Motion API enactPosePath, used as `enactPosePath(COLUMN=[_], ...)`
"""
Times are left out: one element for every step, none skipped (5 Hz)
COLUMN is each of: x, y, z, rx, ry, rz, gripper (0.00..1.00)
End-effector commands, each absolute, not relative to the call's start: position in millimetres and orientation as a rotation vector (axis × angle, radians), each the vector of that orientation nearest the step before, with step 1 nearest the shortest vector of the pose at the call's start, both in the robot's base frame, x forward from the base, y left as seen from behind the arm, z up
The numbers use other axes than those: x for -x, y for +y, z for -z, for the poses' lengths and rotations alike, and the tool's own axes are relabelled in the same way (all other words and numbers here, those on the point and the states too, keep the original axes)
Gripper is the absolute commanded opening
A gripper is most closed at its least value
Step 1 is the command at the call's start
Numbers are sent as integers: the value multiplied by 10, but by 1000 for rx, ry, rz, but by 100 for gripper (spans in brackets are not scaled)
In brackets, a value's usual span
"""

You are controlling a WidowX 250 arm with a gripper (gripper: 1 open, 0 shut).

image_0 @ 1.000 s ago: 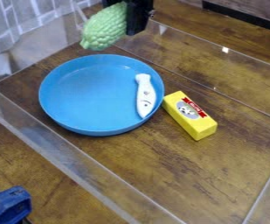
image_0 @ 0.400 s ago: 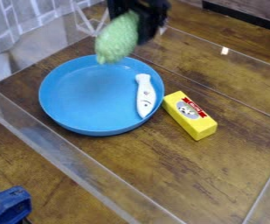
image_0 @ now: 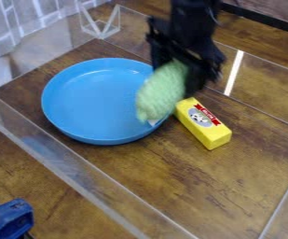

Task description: Remove the green object from inside the blue tray and put it on the table

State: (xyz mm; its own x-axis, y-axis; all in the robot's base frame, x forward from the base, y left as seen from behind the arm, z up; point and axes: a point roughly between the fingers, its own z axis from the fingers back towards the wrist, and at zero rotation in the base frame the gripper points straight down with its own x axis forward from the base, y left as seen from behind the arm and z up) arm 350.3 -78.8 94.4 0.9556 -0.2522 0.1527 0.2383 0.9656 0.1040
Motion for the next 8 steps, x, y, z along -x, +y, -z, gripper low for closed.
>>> enactPosePath(x=[-3442,-3302,-3254,-3236,-3328,-3421,-3500,-3598], y=[-999,-1087,-1134,-1149,-1149,-1130,-1012,-875], z=[-975,-776,-617,-587,-603,-607,-550,-476], rx=[-48,-34,-36,-45,-46,-42,-40,-33], ry=[-235,-215,-206,-196,-190,-187,-177,-173], rz=[203,180,151,133,209,274,303,319], gripper=[0,0,0,0,0,0,0,0])
